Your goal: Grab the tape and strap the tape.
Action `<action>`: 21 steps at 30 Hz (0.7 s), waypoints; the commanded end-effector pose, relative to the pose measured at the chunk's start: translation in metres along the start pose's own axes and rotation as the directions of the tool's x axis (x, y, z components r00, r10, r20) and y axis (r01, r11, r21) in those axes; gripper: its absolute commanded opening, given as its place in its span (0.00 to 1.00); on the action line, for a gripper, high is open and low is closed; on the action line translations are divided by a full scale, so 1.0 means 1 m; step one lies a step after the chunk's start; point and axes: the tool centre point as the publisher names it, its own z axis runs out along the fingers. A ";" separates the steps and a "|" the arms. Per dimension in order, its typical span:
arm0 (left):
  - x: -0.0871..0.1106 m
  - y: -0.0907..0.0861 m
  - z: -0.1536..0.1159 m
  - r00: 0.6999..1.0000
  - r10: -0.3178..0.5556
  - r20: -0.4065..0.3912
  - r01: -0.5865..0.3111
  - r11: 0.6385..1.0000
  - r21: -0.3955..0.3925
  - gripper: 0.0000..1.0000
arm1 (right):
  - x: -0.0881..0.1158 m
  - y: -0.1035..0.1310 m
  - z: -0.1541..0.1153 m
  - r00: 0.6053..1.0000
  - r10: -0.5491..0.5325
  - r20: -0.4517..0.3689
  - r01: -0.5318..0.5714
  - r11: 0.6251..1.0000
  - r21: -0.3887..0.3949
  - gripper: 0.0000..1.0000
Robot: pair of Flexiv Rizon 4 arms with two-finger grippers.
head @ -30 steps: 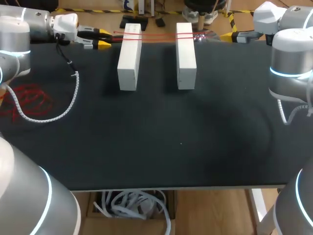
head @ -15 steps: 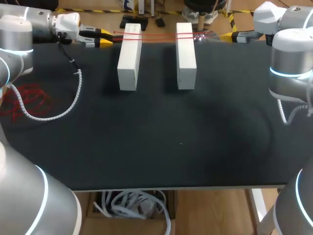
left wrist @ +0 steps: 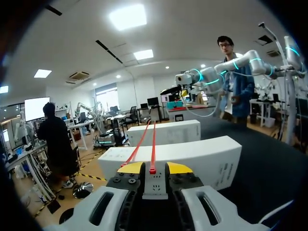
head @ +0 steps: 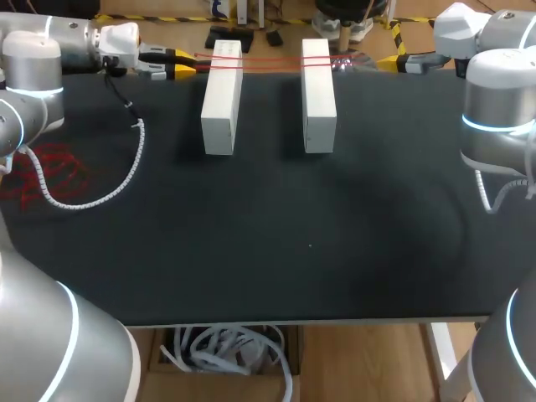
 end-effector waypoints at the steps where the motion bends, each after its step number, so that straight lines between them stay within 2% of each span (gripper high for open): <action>1: -0.011 0.008 0.002 0.984 -0.002 -0.177 0.004 1.000 0.012 0.18 | 0.000 0.000 0.000 1.000 0.000 0.000 0.000 1.000 -0.001 1.00; 5: -0.011 0.010 0.002 0.983 -0.008 -0.182 0.010 1.000 0.009 0.16 | 0.000 0.000 0.000 1.000 0.000 0.000 0.000 1.000 -0.001 1.00; 11: -0.010 0.013 0.002 0.983 -0.018 -0.184 0.019 1.000 0.006 0.20 | 0.000 0.000 0.000 1.000 0.000 0.000 0.000 1.000 -0.001 1.00; 18: -0.010 0.015 0.002 0.982 -0.025 -0.186 0.027 1.000 0.008 0.11 | 0.000 0.000 0.000 1.000 0.000 0.000 0.000 1.000 -0.001 1.00; 21: -0.010 0.015 0.003 0.982 -0.025 -0.187 0.027 1.000 0.009 0.11 | 0.000 0.000 0.000 1.000 0.000 0.000 0.000 1.000 -0.001 1.00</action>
